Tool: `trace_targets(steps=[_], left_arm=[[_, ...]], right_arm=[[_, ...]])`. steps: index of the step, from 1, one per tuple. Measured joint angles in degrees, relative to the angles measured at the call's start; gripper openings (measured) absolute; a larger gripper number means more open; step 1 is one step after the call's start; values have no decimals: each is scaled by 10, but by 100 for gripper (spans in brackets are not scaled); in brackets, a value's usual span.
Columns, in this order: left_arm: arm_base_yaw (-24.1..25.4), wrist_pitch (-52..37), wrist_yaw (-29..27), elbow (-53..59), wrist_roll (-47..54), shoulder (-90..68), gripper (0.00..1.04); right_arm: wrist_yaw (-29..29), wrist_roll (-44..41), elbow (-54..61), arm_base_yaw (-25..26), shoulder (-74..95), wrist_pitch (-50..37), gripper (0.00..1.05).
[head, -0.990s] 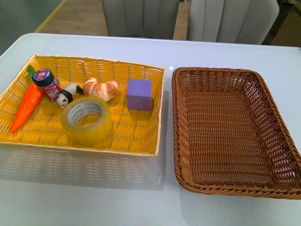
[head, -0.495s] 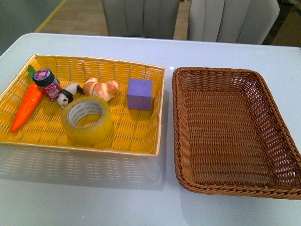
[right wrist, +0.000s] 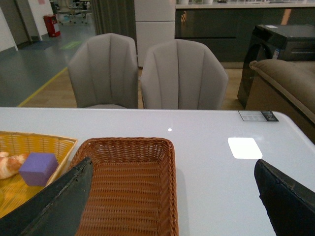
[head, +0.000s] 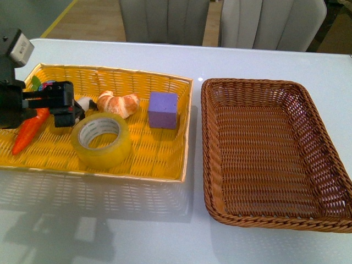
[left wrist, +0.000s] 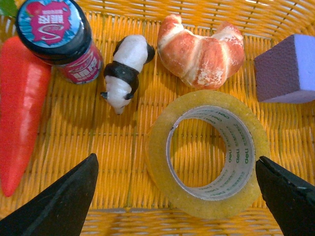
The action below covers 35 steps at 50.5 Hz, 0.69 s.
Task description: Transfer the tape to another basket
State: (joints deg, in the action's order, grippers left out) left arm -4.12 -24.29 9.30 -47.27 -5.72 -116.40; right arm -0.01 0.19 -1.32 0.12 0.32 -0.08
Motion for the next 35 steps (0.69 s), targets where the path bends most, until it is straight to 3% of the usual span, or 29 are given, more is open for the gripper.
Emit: trace_targets(steps=[35], left_arm=[[-9, 24, -26, -115, -29, -147, 96]], right_arm=[[0, 0, 0, 0, 0, 0, 96]])
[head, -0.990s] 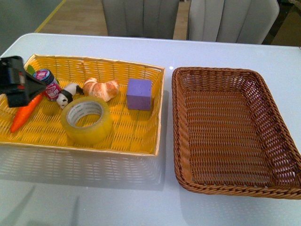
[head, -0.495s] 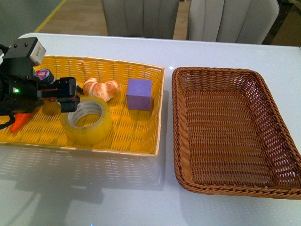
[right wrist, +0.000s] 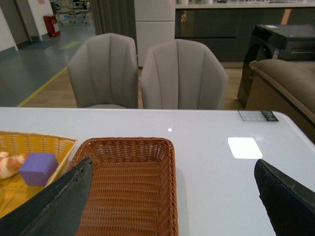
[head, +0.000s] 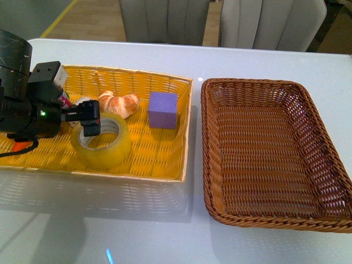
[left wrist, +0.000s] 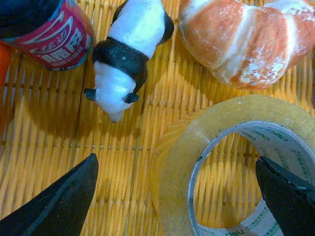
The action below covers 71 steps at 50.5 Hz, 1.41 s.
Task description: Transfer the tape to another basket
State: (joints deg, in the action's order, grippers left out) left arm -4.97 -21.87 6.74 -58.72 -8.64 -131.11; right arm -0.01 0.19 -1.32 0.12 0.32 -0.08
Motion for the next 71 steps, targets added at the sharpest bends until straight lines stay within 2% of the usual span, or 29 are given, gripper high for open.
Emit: trace_targets(steps=[6, 8, 14, 32, 40, 46, 54, 71], left_arm=[[2, 2, -6, -2, -2, -11, 95], [2, 2, -7, -1, -2, -14, 91], [2, 2, -12, -2, -2, -20, 66], [-2, 1, -20, -3, -2, -21, 18], [-1, -13, -20, 12, -7, -7, 16], [4, -29, -2, 59, -11, 55, 16], [-5, -26, 8, 66, -18, 112, 16], [-104, 26, 9, -5, -51, 139, 16]], right_arm=[[0, 0, 0, 0, 0, 0, 96], [0, 0, 0, 0, 0, 0, 96], [0, 0, 0, 0, 0, 0, 96], [0, 0, 0, 0, 0, 0, 96], [0, 0, 0, 0, 0, 0, 96], [0, 0, 0, 0, 0, 0, 96], [0, 0, 0, 0, 0, 0, 96], [0, 0, 0, 0, 0, 0, 96]])
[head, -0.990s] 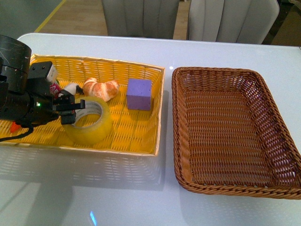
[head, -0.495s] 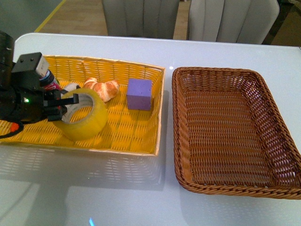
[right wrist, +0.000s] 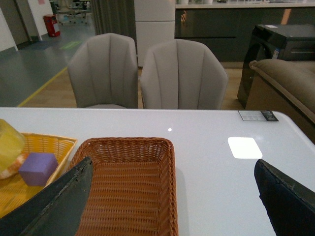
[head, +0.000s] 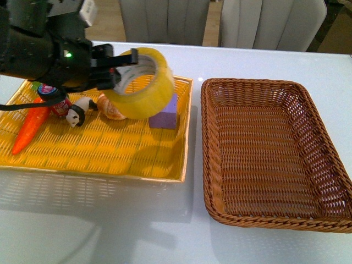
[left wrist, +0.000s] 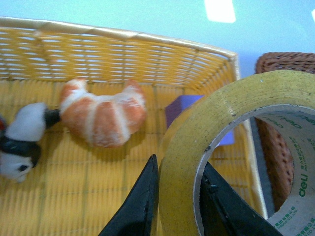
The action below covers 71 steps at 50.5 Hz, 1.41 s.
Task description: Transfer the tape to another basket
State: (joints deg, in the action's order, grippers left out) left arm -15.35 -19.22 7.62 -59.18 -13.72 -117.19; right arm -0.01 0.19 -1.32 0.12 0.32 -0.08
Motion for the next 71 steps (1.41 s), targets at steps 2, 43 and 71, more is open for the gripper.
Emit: trace_targets(steps=[2, 43, 71], left_arm=[[-14, 6, -2, -14, -5, -8, 16], [-165, 96, -15, -222, -27, -143, 16], [-208, 132, -14, -274, -40, -196, 24]], right_arm=[[0, 0, 0, 0, 0, 0, 96], [0, 0, 0, 0, 0, 0, 96], [0, 0, 0, 0, 0, 0, 96]])
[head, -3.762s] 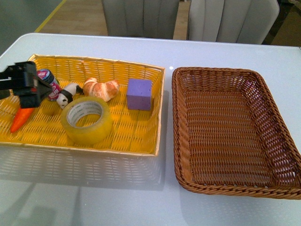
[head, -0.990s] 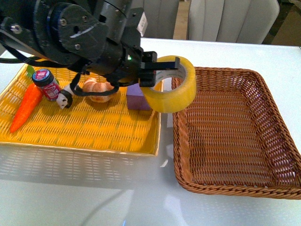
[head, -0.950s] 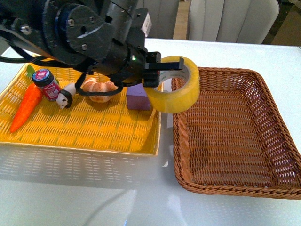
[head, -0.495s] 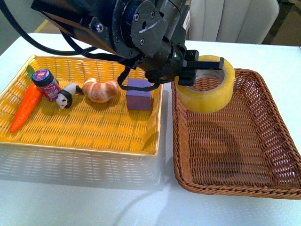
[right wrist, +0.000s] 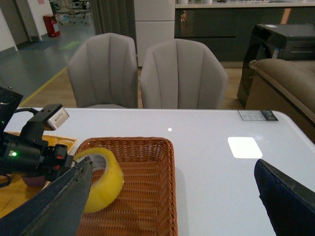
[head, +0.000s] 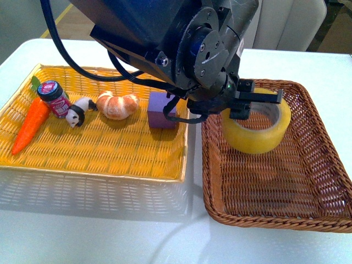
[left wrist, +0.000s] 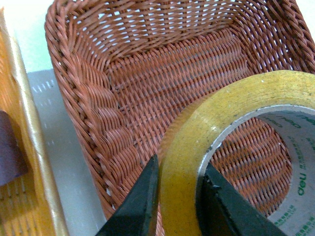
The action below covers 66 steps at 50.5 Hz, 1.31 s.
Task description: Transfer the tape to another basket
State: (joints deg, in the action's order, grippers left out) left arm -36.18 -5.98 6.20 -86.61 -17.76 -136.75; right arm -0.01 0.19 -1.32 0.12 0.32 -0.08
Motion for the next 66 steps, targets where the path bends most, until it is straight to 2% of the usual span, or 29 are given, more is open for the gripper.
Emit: trace_targets(steps=[3, 10, 19, 21, 31, 41, 42, 43, 45, 46, 48, 51, 57, 66], left_arm=[[-5, 0, 2, -2, -5, 0, 39], [-7, -7, 2, 0, -11, 0, 66], [6, -60, 14, 62, -22, 30, 95], [11, -75, 14, 82, -25, 43, 98], [60, -182, 24, 208, -63, 142, 96], [78, -193, 17, 234, -76, 166, 96], [74, -233, -26, 246, -62, 159, 93], [73, -246, -39, 250, -57, 158, 92], [67, -365, -144, 284, -13, 150, 85], [67, -393, -165, 295, -1, 150, 83], [69, -508, -247, 351, 52, 154, 75], [80, -597, -294, 405, 98, 171, 67], [120, -702, -293, 506, 141, 244, 49], [173, -719, -253, 619, 162, 344, 22]], right_arm=[[0, 0, 0, 0, 0, 0, 96], [0, 0, 0, 0, 0, 0, 96], [0, 0, 0, 0, 0, 0, 96], [0, 0, 0, 0, 0, 0, 96], [0, 0, 0, 0, 0, 0, 96], [0, 0, 0, 0, 0, 0, 96], [0, 0, 0, 0, 0, 0, 96], [0, 0, 0, 0, 0, 0, 96], [1, 0, 0, 0, 0, 0, 96], [2, 0, 0, 0, 0, 0, 96], [1, 0, 0, 0, 0, 0, 96], [0, 0, 0, 0, 0, 0, 96], [0, 0, 0, 0, 0, 0, 96], [0, 0, 0, 0, 0, 0, 96]])
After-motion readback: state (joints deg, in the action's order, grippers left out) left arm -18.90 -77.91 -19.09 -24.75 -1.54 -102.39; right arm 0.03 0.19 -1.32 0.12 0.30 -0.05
